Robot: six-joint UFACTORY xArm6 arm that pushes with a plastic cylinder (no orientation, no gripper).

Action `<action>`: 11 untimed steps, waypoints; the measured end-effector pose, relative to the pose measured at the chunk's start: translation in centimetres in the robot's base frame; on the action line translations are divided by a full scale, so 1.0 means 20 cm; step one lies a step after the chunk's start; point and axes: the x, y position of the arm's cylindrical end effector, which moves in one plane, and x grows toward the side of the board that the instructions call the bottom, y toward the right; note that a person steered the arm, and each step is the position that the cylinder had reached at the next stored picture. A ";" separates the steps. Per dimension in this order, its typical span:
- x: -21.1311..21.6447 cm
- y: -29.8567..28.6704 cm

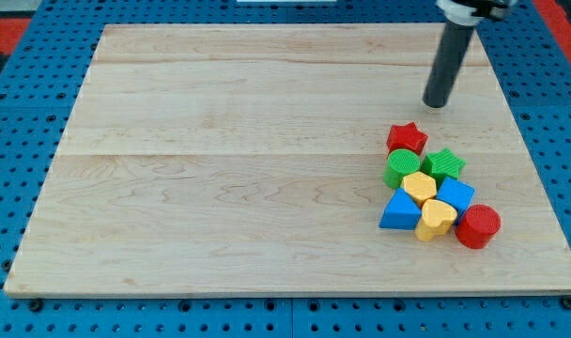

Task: Push the red star towards the top left of the board

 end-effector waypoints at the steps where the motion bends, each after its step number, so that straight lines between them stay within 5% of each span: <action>1: 0.14 0.01; 4: 0.40 -0.06; 11: -0.07 -1.23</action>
